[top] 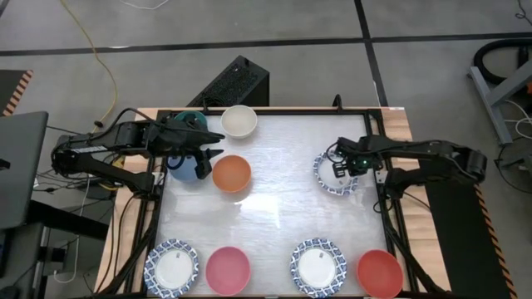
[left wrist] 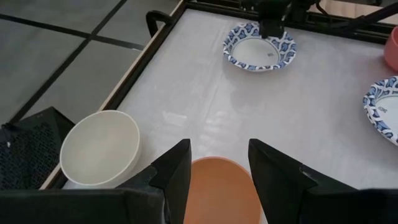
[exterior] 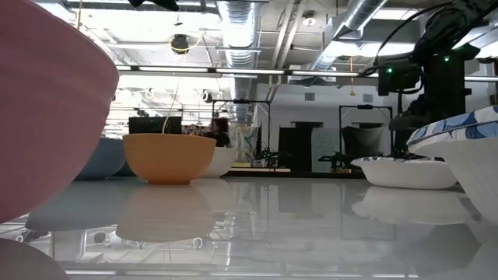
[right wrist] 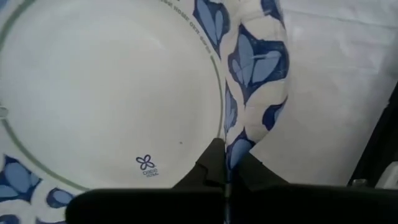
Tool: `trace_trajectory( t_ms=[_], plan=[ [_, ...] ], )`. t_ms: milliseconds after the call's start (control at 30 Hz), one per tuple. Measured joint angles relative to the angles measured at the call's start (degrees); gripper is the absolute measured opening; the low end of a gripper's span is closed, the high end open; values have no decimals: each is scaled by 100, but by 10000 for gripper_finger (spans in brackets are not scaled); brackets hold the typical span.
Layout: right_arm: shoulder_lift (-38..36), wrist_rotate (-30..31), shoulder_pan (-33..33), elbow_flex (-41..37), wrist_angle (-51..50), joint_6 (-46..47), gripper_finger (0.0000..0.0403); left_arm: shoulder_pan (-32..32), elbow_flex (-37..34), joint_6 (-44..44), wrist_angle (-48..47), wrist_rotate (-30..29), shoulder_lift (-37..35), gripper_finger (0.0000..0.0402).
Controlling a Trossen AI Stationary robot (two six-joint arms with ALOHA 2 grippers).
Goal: Nest bowls inside each other
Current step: Stack the top white paper bowl on top of the bottom right white paper bowl
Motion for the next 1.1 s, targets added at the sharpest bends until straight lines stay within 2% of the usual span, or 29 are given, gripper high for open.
trace_trajectory(
  t_ms=[233, 533, 933, 1100],
  plan=[
    [-272, -14, 110, 252, -9, 140, 10, 0, 0, -86, 34, 2, 2, 151],
    [-281, -14, 117, 899, 13, 80, 9, 0, 0, -127, 43, 2, 2, 151],
    [-281, -14, 118, 1708, 22, -159, 9, 78, 0, -291, 184, 352, 22, 151],
    [-281, -3, 307, 1947, 107, -179, 9, 244, 0, -511, 235, 696, 196, 151]
  ],
)
